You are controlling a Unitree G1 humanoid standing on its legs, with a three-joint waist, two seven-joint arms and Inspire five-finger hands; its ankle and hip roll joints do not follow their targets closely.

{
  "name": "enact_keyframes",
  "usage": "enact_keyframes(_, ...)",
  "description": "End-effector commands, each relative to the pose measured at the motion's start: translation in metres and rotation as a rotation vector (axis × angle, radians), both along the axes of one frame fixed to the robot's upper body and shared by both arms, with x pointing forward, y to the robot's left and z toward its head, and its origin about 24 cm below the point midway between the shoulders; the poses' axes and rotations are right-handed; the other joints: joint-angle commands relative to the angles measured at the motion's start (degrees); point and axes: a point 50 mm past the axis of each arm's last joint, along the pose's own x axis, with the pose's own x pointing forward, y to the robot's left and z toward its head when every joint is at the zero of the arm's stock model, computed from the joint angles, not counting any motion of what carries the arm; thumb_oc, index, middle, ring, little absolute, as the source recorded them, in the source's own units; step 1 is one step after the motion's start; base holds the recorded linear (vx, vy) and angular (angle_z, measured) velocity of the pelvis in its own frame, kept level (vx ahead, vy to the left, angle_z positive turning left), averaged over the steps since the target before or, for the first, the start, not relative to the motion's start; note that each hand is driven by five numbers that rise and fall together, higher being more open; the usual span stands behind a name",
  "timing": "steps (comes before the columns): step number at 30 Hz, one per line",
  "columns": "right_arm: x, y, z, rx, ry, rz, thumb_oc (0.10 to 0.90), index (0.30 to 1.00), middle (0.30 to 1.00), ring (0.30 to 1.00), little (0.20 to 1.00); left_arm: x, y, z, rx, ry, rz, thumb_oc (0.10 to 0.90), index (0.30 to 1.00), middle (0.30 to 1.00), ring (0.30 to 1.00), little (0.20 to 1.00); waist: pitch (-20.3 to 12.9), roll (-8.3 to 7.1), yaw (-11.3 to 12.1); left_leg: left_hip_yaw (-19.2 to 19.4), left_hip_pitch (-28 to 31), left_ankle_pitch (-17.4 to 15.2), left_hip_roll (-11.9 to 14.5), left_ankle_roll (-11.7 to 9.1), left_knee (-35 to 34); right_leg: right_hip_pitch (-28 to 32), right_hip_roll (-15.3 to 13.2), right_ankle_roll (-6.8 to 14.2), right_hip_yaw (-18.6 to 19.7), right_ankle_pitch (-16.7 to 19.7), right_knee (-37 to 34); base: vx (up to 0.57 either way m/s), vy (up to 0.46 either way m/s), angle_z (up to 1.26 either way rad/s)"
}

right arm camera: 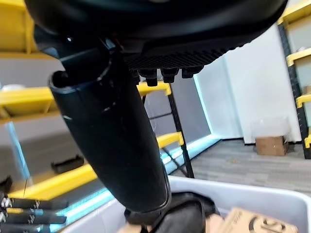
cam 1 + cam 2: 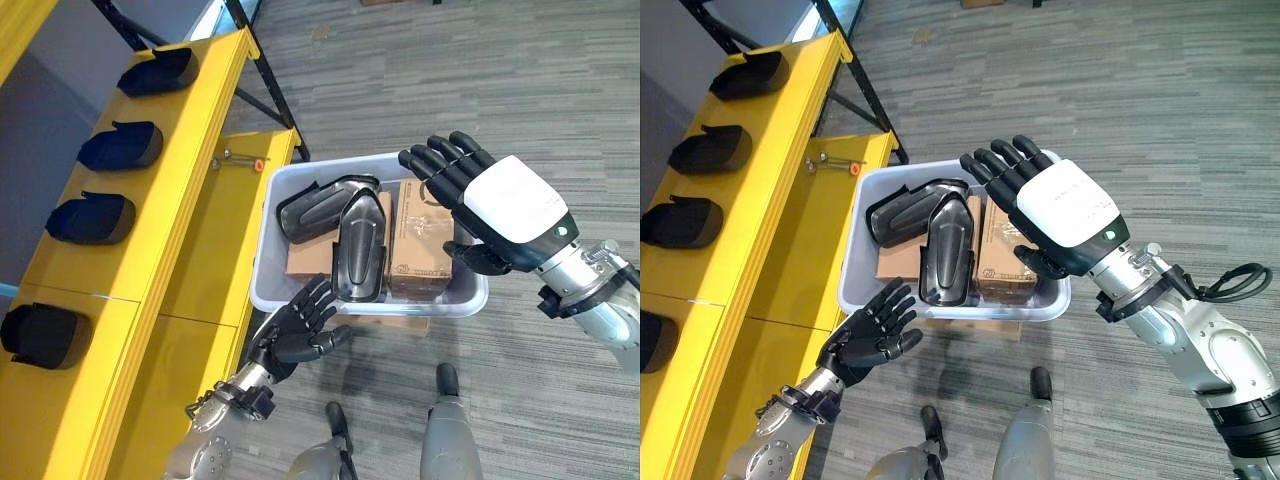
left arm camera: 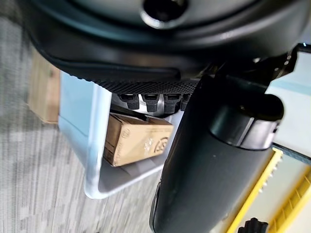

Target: Move parts from the plastic box to the shelf.

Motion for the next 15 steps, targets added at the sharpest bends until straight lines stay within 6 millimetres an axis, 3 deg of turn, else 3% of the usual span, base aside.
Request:
enact_keyframes(1,-0.008,0.023,0.045,0.015,-0.2,0.139,0.9,1.0,1.0,1.0,1.0,0.007,0.013,0.035,-0.024,-0.203,0.017,0.9,1.0,1.0,1.0,1.0,0.8,-4.26,0.3,-1.3,-2.1,-9.2,0.0,0.3,8.3,1.4,2.1,-4.3,-0.6,-9.0,3.2,-0.11,-0.011,-0.01)
enact_keyframes(4,-0.005,0.027,0.049,0.018,-0.222,0.146,0.9,1.0,1.0,1.0,1.0,0.011,0.013,0.042,-0.019,-0.232,0.021,0.9,1.0,1.0,1.0,1.0,3.5,-4.48,0.7,-1.7,-5.4,-9.3,-0.1,0.5,10.0,-1.3,2.1,-4.4,-0.3,-8.8,4.2,-0.14,-0.012,0.01)
enact_keyframes(8,0.004,0.029,0.054,0.188,-0.14,0.122,0.9,1.0,1.0,1.0,1.0,0.014,0.011,0.051,-0.012,-0.264,0.029,0.9,1.0,1.0,1.0,1.0,7.0,-4.64,1.2,-2.1,-9.8,-9.1,-0.4,0.9,12.2,-5.0,2.5,-4.9,0.2,-8.4,5.5,-0.13,-0.023,0.04)
enact_keyframes(11,0.009,0.036,0.054,0.328,-0.101,0.154,0.9,1.0,1.0,1.0,1.0,0.016,0.01,0.054,-0.012,-0.272,0.042,0.9,1.0,1.0,1.0,1.0,7.4,-4.32,1.5,-1.9,-13.5,-8.5,-0.6,1.1,12.7,-8.5,2.4,-5.0,0.3,-8.2,6.1,-0.09,-0.003,0.03)
enact_keyframes(15,0.007,0.06,0.062,0.255,-0.214,0.233,0.9,1.0,1.0,1.0,1.0,0.016,0.003,0.056,-0.018,-0.284,0.022,0.9,1.0,1.0,1.0,1.0,7.4,-3.27,2.6,-1.9,-17.7,-7.7,-1.1,1.4,13.5,-12.1,2.1,-5.3,0.3,-7.8,6.4,-0.08,0.017,0.01)
